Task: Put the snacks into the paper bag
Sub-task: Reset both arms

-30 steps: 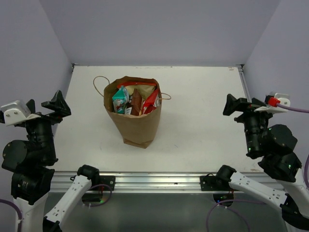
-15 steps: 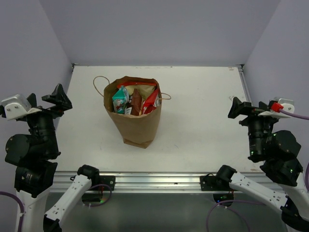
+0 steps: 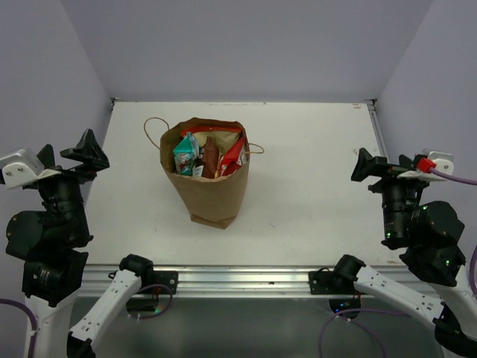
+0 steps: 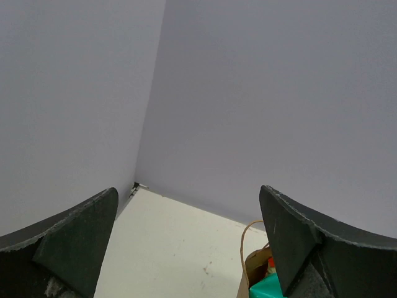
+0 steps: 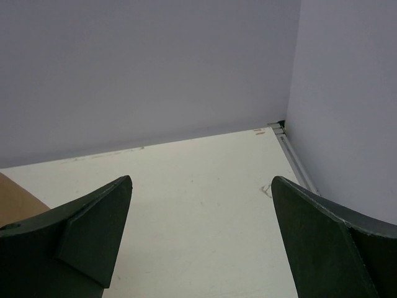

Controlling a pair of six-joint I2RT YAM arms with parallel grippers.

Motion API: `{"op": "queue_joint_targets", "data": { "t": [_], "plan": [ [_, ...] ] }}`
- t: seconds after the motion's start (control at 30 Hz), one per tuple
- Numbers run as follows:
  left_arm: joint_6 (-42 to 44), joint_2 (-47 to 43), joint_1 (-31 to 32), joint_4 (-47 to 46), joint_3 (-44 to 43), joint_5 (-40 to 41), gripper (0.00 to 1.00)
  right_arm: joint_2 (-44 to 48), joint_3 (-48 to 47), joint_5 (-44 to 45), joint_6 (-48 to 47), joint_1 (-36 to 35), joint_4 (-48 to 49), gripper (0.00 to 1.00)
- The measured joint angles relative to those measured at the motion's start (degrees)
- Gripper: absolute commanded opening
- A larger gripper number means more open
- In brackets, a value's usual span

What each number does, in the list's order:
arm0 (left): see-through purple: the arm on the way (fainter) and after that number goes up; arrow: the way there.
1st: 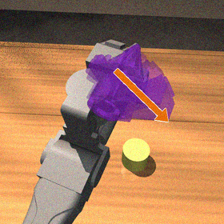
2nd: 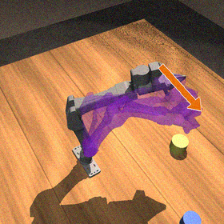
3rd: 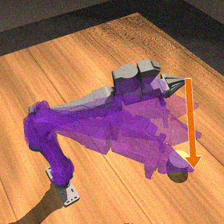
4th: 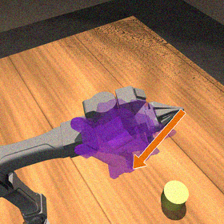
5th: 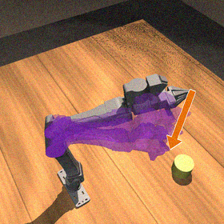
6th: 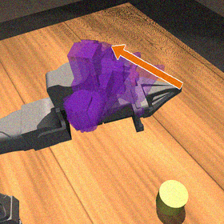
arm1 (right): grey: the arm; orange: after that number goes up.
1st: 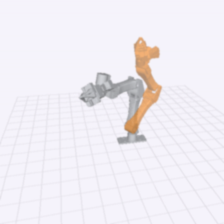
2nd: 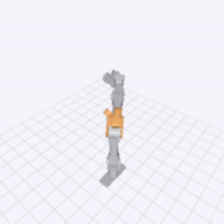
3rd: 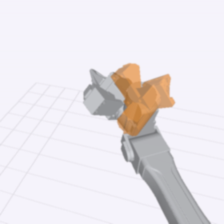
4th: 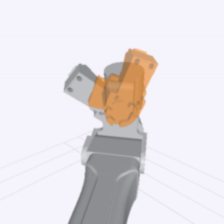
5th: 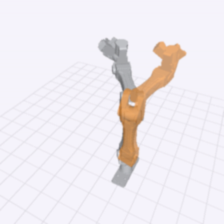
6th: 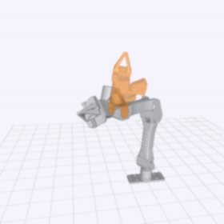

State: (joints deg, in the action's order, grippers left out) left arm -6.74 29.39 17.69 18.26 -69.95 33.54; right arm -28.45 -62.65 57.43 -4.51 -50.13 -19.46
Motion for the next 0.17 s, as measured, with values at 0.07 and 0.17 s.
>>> {"op": "queue_joint_targets", "data": {
  "t": [0.07, 0.17],
  "plan": [
    [-0.1, -0.1, 0.0, -0.1, 0.0, 0.1, 1.00, 0.0, 0.0, -0.1, -0.1, 0.0, 0.4, 0.98],
    [-0.2, -0.1, 0.0, -0.1, 0.0, 0.2, 1.00, 0.0, 0.0, -0.4, -0.3, 0.0, 1.1, 0.99]
  ]
}}
